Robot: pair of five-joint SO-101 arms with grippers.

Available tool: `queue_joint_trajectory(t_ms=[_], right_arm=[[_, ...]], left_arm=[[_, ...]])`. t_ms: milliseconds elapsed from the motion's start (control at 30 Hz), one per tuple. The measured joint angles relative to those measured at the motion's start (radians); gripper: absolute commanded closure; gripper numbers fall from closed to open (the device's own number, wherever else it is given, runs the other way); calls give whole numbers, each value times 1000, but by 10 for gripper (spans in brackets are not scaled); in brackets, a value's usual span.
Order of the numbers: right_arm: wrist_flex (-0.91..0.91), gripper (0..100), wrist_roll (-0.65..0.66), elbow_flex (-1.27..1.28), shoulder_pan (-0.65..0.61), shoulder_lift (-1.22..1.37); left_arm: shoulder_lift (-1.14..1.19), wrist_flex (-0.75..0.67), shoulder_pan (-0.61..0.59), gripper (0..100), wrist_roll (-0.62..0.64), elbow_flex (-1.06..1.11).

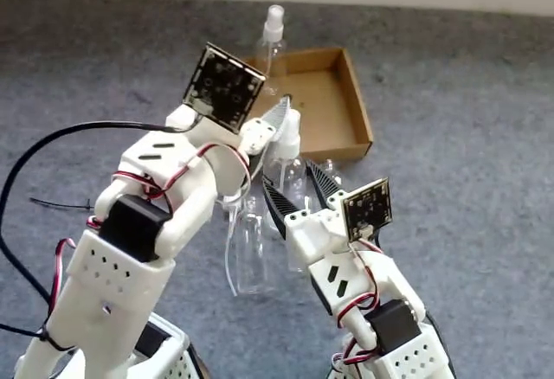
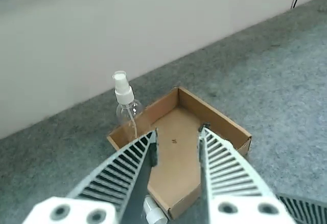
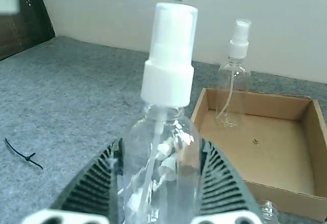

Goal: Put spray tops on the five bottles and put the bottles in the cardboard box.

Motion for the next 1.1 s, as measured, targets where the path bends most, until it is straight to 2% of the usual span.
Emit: queue_joint_trajectory(t_ms=[300, 633, 867, 1100], right_arm=[[2, 995, 0, 6, 3, 2], [2, 995, 0, 5, 2, 0], [2, 995, 0, 5, 14, 0], [-72, 995, 0, -52, 199, 35]], left_arm=[[-2, -8, -11, 870, 0, 80], [0, 6, -18, 870, 0, 31], [-118, 103, -157, 869, -3, -14], [-311, 127, -287, 836, -46, 222]])
